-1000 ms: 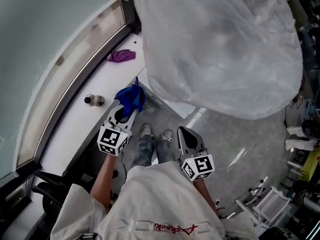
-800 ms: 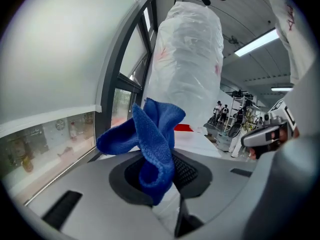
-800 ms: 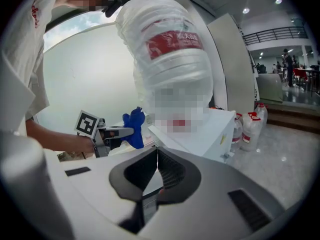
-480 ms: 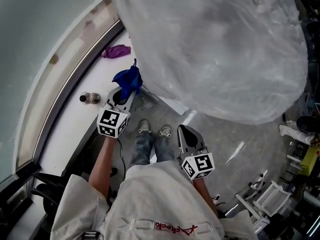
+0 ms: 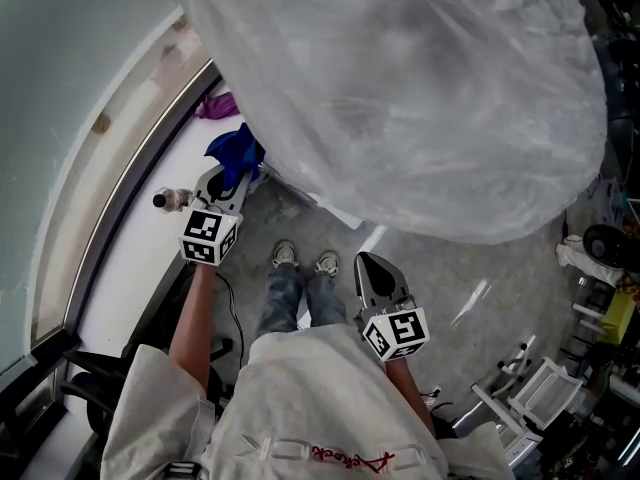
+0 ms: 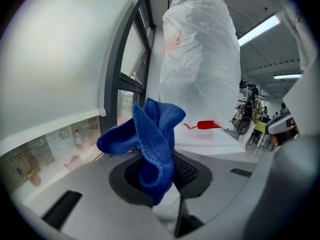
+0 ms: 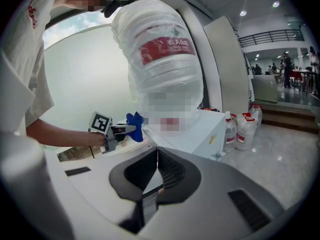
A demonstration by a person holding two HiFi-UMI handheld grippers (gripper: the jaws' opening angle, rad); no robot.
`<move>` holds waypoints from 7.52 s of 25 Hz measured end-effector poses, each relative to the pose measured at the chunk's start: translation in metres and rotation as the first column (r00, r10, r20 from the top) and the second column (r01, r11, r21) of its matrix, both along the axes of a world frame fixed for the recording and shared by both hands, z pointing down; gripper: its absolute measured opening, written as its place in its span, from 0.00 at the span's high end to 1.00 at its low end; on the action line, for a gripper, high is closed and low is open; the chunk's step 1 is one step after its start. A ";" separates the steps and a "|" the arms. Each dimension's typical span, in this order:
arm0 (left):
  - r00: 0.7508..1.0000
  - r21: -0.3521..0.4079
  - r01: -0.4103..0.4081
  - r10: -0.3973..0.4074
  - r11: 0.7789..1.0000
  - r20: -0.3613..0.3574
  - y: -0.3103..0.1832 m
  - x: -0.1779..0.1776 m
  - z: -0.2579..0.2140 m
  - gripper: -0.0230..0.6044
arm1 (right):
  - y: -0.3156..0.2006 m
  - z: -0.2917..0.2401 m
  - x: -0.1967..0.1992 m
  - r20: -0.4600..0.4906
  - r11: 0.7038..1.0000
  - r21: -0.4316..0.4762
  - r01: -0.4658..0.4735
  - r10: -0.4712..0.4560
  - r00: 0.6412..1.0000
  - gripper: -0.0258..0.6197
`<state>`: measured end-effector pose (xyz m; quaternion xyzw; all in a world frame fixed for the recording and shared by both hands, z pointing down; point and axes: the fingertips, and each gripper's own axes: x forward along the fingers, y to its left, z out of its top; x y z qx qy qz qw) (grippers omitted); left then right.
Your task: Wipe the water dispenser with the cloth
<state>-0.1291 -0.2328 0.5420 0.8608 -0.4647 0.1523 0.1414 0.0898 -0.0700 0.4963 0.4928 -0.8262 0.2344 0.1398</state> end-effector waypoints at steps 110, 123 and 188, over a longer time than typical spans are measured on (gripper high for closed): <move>0.999 0.057 -0.051 0.051 0.997 0.001 0.095 0.058 0.050 0.83 | 0.051 0.008 0.029 -0.039 0.999 -0.026 0.037 -0.038 0.999 0.94; 0.992 0.050 0.066 -0.071 0.997 0.103 0.008 -0.008 0.104 0.83 | 0.062 0.023 0.036 -0.090 0.997 -0.071 0.041 -0.047 0.995 0.94; 0.997 0.201 -0.001 -0.014 0.980 0.071 0.033 0.043 0.033 0.83 | 0.071 0.020 0.047 -0.083 0.998 -0.057 0.029 -0.033 0.996 0.94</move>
